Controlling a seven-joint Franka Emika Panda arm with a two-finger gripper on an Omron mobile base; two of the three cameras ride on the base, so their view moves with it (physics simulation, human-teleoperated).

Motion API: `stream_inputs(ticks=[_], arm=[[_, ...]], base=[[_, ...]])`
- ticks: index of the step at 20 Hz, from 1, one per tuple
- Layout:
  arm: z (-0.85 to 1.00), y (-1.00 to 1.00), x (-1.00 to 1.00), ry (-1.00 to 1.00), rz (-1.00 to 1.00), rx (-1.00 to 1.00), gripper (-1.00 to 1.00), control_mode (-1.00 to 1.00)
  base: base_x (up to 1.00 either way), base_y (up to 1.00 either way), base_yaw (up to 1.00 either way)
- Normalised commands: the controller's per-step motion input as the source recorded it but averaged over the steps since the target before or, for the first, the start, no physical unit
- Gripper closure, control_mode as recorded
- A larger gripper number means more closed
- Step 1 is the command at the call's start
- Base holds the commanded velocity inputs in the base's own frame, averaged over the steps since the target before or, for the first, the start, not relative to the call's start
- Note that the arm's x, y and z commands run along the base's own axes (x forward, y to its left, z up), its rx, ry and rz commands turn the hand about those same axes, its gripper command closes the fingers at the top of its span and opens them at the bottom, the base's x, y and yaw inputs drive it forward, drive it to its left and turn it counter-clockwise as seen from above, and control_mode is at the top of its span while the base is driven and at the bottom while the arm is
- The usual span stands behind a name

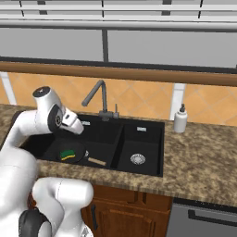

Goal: Pick the pan and sponge and place them into the sink. Then turn on the water.

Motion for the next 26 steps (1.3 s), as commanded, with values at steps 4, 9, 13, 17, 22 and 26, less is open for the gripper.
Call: stream_inputs(ticks=[4, 9, 13, 17, 22, 26], arm=[[0.27, -0.83, 0.00, -0.06, 0.21, 0.00, -1.00, -1.00], [0.09, -0.81, 0.04, -0.09, 0.27, 0.00, -1.00, -1.00], [0.00, -0.62, 0.21, -0.17, 0.30, 0.00, -1.00, -1.00], [0.17, -0.60, 0.31, -0.22, 0.23, 0.00, -1.00, -1.00], [0.05, -0.26, 0.53, -0.23, 0.07, 0.00, -1.00, -1.00], [0.01, -0.19, 0.57, -0.22, 0.03, 0.02, -1.00, -1.00]], base=[[0.00, 0.00, 0.00], [0.00, 0.00, 0.00], [0.00, 0.00, 0.00], [0.00, 0.00, 0.00], [0.00, 0.00, 0.00], [0.00, 0.00, 0.00]])
